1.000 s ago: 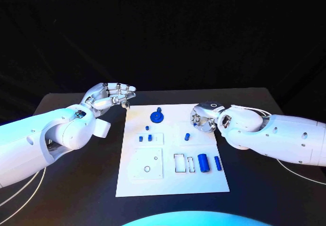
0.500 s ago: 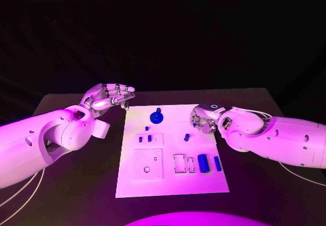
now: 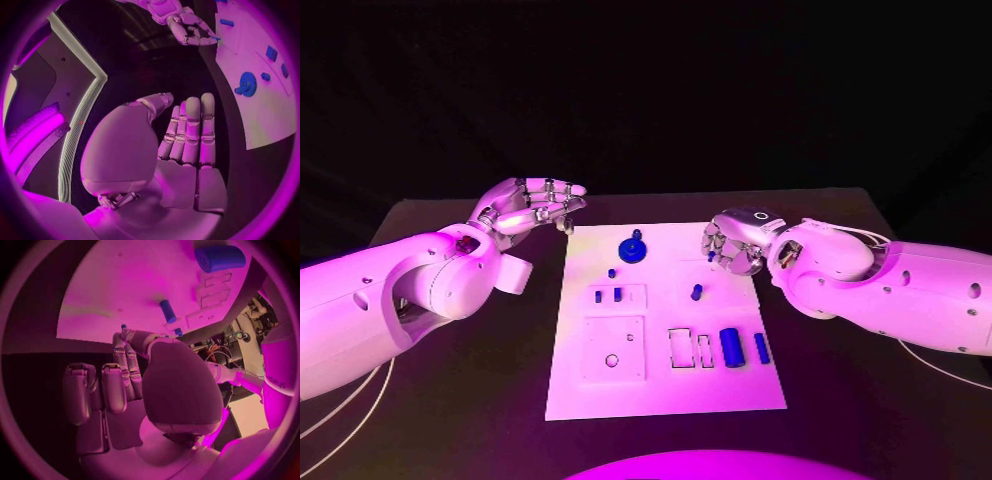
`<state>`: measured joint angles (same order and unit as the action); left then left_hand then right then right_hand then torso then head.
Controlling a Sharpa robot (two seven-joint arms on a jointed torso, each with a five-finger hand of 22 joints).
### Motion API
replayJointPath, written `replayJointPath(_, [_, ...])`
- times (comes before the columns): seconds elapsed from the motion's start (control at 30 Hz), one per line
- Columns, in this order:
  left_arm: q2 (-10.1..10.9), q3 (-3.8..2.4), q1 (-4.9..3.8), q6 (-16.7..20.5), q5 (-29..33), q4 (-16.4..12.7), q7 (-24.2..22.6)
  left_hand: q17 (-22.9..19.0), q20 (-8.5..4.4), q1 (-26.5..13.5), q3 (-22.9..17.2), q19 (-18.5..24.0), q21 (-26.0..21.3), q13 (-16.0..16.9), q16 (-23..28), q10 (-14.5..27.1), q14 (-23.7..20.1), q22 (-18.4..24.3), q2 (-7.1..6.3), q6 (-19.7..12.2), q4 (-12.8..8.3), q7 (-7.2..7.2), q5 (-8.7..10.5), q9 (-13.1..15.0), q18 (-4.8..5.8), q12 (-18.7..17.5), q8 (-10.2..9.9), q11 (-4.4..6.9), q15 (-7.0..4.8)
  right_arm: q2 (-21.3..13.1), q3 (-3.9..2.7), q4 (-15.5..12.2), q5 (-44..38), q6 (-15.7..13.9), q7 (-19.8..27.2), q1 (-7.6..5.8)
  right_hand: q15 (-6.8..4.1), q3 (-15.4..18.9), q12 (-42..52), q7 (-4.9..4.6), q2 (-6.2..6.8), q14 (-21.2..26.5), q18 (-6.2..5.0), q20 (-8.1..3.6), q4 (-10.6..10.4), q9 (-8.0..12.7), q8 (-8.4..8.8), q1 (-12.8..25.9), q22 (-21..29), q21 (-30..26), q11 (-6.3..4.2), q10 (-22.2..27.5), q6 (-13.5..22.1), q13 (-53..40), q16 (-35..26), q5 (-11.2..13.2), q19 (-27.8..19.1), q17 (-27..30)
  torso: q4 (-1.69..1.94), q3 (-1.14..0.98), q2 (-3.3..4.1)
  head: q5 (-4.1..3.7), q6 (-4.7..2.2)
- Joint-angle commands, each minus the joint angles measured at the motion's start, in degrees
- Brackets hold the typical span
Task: Assemble the parts on the task board
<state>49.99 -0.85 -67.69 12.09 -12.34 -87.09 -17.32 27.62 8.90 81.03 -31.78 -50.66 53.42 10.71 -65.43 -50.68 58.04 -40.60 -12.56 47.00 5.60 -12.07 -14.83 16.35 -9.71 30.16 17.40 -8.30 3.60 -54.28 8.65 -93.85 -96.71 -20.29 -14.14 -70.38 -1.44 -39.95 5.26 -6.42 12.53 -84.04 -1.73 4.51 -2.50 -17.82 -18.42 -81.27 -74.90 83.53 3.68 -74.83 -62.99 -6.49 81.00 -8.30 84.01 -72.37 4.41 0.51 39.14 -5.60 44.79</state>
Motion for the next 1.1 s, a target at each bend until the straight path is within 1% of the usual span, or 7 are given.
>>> replayJointPath(0.03, [-0.1, -0.04, -0.06, -0.5, 0.3, -0.1, -0.2, -0.1, 0.20, 0.2, 0.0, 0.3, -0.2, 0.0, 0.2, 0.3, -0.4, 0.1, 0.40, -0.2, -0.2, -0.14, -0.03, -0.1, -0.85, 0.3, 0.1, 0.12, 0.14, -0.6, -0.05, -1.7, 0.8, -0.9, 0.5, -0.39, -0.42, 0.0, 0.0, -0.23, -0.10, -2.7, 0.29, -0.40, 0.3, -0.1, -0.07, 0.6, -12.1, 0.1, -1.15, -1.5, -0.1, 0.0, -0.1, 0.2, 3.9, -0.1, -0.06, 0.02, -0.01, 0.00, 0.01])
replayJointPath(0.2, [-0.2, -0.04, -0.05, -0.6, 0.3, 0.0, -0.2, -0.1, 0.21, 0.2, 0.1, 0.2, -0.2, 0.0, 0.2, 0.5, -0.4, 0.1, 0.41, -0.3, -0.2, -0.18, -0.04, -0.1, -0.85, 0.3, 0.1, 0.09, 0.17, -0.5, -0.08, -4.6, 1.6, -1.2, 0.8, -0.58, -0.42, 0.0, 0.0, -0.23, -0.09, -2.7, 0.29, -0.41, 0.3, -0.1, -0.07, 0.6, -12.1, 0.0, -1.15, -1.5, -0.1, 0.0, -0.1, 0.3, 3.9, 0.0, 0.01, -0.08, 0.02, 0.55, -0.04])
replayJointPath(0.37, [-0.5, -0.04, -0.04, -0.7, 0.3, 0.3, -0.2, -0.1, 0.22, 0.2, 0.1, 0.2, -0.3, 0.0, 0.2, 0.6, -0.4, 0.1, 0.40, -0.4, -0.2, -0.21, -0.04, -0.1, -0.85, 0.3, 0.1, 0.06, 0.19, 0.8, -0.08, -7.6, 2.0, -1.6, 1.1, -0.04, -0.42, 0.0, -0.1, -0.24, -0.09, -2.7, 0.25, -0.41, 0.4, -0.1, -0.06, 0.7, -12.0, -0.1, -1.15, -1.5, -0.1, 0.0, -0.1, 0.3, 3.8, 0.0, 0.06, -0.10, -0.04, 1.17, 0.11])
replayJointPath(0.53, [-0.8, -0.04, -0.04, -0.8, 0.3, 0.5, -0.2, -0.1, 0.22, 0.2, 0.1, 0.2, -0.3, 0.0, 0.2, 0.6, -0.4, 0.1, 0.40, -0.4, -0.2, -0.21, -0.04, -0.1, -0.85, 0.3, 0.1, 0.06, 0.19, 3.2, -0.05, -9.5, 1.9, -1.9, 1.5, 1.24, -0.43, -0.1, -0.1, -0.26, -0.11, -2.6, 0.23, -0.42, 0.4, -0.1, -0.05, 0.7, -12.0, -0.2, -1.13, -1.5, 0.0, 0.0, -0.2, 0.3, 3.8, 0.1, 0.08, 0.04, -0.04, 2.33, 0.25])
replayJointPath(0.63, [-0.9, -0.04, -0.03, -0.8, 0.5, 0.7, -0.2, -0.1, 0.22, 0.2, 0.1, 0.2, -0.3, 0.0, 0.2, 0.6, -0.4, 0.1, 0.40, -0.4, -0.2, -0.21, -0.04, -0.1, -0.85, 0.3, 0.1, 0.06, 0.19, 4.9, 0.00, -9.8, 1.7, -2.1, 1.8, 2.30, -0.43, -0.1, -0.1, -0.29, -0.14, -2.6, 0.21, -0.44, 0.5, -0.1, -0.03, 0.7, -12.0, -0.3, -1.12, -1.5, 0.0, 0.0, -0.2, 0.2, 3.8, 0.2, -0.06, 0.03, 0.05, 3.02, 0.17])
replayJointPath(0.77, [-1.1, -0.03, -0.03, -0.8, 0.7, 1.0, -0.1, -0.1, 0.22, 0.2, 0.1, 0.2, -0.3, 0.0, 0.2, 0.6, -0.4, 0.1, 0.40, -0.4, -0.2, -0.21, -0.04, -0.1, -0.85, 0.3, 0.1, 0.06, 0.19, 7.0, 0.08, -9.5, 1.5, -2.0, 2.6, 3.78, -0.43, -0.1, -0.1, -0.29, -0.15, -2.6, 0.20, -0.44, 0.5, -0.1, -0.03, 0.7, -12.0, -0.3, -1.11, -1.5, 0.0, 0.0, -0.2, 0.2, 3.8, 0.2, 0.09, -0.03, -0.03, 3.90, 0.54])
replayJointPath(1.1, [-2.2, 0.00, -0.04, -1.1, 0.8, 2.0, 0.1, -0.3, 0.26, 0.1, 0.1, 0.2, -0.4, -0.1, 0.3, 0.7, -0.4, 0.2, 0.50, -0.5, -0.2, -0.25, -0.07, -0.1, -0.85, 0.5, 0.1, 0.01, 0.26, 11.0, 0.31, -7.2, 1.2, -1.6, 3.7, 7.04, -0.39, -0.4, -0.4, -0.39, -0.25, -2.6, 0.14, -0.48, 0.9, -0.2, 0.07, 0.9, -11.8, -0.6, -1.04, -1.5, 0.1, 0.0, -0.3, 0.0, 3.7, 0.3, 0.09, 0.03, 0.02, 4.61, 0.90])
